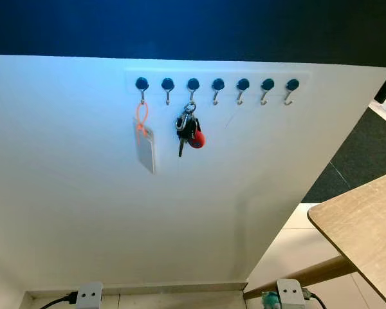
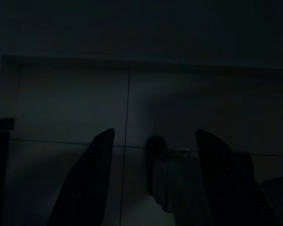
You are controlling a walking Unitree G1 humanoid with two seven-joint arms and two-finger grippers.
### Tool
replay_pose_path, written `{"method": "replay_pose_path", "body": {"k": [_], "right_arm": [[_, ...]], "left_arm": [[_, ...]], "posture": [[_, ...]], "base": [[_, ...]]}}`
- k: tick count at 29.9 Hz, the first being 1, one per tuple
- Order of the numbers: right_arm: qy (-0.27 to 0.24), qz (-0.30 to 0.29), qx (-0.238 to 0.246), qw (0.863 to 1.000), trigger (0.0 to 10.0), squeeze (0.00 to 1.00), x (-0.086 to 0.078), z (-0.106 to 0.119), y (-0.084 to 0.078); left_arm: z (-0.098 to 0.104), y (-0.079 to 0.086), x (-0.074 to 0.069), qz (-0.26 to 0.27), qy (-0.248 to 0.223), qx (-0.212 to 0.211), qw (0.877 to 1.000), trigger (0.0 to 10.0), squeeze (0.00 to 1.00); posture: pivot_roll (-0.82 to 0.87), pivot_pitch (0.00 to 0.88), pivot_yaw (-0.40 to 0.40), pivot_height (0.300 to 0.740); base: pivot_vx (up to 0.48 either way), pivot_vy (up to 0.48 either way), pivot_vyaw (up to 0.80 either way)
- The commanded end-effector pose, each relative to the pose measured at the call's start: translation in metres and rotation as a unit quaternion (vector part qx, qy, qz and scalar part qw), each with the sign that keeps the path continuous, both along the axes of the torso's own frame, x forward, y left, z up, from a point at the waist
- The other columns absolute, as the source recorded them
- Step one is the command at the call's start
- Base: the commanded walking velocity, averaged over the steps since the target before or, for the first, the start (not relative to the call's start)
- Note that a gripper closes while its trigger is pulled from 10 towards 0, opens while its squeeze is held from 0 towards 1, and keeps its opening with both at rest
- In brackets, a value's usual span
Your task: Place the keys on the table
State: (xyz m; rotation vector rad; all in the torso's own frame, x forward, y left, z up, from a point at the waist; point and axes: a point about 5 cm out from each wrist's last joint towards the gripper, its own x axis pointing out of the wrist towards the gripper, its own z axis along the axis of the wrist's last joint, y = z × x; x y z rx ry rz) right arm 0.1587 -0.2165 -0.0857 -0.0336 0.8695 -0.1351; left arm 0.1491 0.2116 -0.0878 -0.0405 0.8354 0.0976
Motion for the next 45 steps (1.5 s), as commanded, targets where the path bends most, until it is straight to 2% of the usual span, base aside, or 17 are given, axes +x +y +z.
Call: {"method": "replay_pose_path", "body": {"k": [1, 9, 23, 32, 37, 45], "right_arm": [[0.004, -0.008, -0.002, 1.0, 10.0, 0.0, -0.004, -0.001, -0.002], [0.004, -0.009, -0.002, 1.0, 10.0, 0.0, -0.005, -0.001, -0.004], [-0.003, -0.006, 0.002, 1.0, 10.0, 0.0, 0.001, 0.0, 0.0], [0.0, -0.009, 0.002, 1.0, 10.0, 0.0, -0.005, -0.001, -0.001], [0.008, -0.008, 0.0, 1.0, 10.0, 0.0, -0.015, -0.004, -0.004], [0.006, -0.007, -0.002, 1.0, 10.0, 0.0, -0.013, -0.004, -0.004]], "left_arm": [[-0.001, 0.007, -0.006, -0.004, 0.016, 0.009, 1.0, 10.0, 0.0], [0.0, 0.005, 0.0, -0.013, 0.01, 0.016, 1.0, 10.0, 0.0], [0.0, 0.008, -0.002, -0.012, 0.012, 0.024, 1.0, 10.0, 0.0], [-0.002, 0.013, -0.012, -0.011, 0.02, 0.028, 0.999, 10.0, 0.0], [-0.004, 0.012, -0.019, -0.021, 0.023, 0.026, 0.999, 10.0, 0.0], [-0.001, 0.008, -0.011, -0.027, 0.006, 0.025, 0.999, 10.0, 0.0]], "posture": [[0.04, 0.042, -0.007, 0.74], [0.04, 0.043, -0.006, 0.74], [0.06, 0.043, -0.01, 0.74], [0.05, 0.079, -0.003, 0.74], [0.05, 0.111, -0.009, 0.74], [0.04, 0.08, -0.004, 0.74]], "base": [[0.0, 0.0, 0.0], [0.0, 0.0, 0.0], [0.0, 0.0, 0.0], [0.0, 0.0, 0.0], [0.0, 0.0, 0.0], [0.0, 0.0, 0.0]]}}
